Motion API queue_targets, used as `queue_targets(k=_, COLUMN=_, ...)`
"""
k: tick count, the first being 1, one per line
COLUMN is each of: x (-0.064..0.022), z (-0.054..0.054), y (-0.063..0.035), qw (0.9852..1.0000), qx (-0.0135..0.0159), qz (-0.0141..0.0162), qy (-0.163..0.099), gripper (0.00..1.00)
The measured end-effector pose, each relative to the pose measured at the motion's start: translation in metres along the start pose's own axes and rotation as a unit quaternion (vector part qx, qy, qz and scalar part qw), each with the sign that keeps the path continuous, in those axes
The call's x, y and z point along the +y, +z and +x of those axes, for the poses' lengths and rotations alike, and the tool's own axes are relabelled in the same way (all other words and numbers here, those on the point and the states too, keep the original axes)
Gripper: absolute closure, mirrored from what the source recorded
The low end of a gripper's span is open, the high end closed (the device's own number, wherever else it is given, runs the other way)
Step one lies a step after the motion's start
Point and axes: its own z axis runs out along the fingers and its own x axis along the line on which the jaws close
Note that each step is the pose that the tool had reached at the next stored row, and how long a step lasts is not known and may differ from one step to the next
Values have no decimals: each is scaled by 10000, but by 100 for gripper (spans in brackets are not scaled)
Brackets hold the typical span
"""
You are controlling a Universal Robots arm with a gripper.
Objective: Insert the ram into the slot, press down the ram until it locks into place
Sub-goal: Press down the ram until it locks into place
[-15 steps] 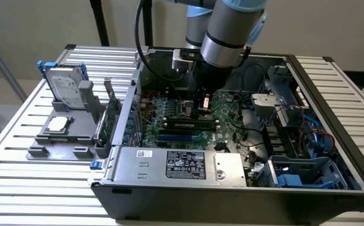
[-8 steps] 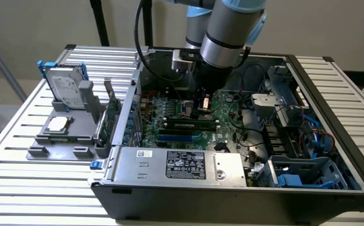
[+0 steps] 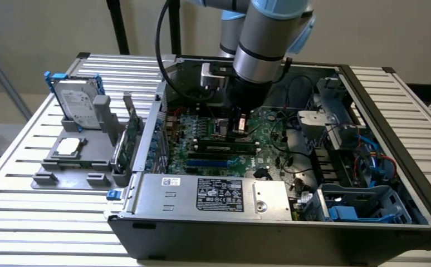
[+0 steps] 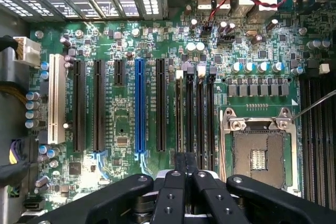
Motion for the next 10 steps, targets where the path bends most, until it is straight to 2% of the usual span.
queue_targets(k=2, x=16, z=-6, y=18, qw=10000, qx=-1, qz=39, qy=0, gripper=89)
queue_targets(k=6, x=32, z=-21, y=53, qw=9999, qx=-2, qz=144, qy=1, gripper=89)
queue_targets(k=10, x=55, z=-24, y=81, qw=9998, qx=4, qz=208, qy=2, gripper=89)
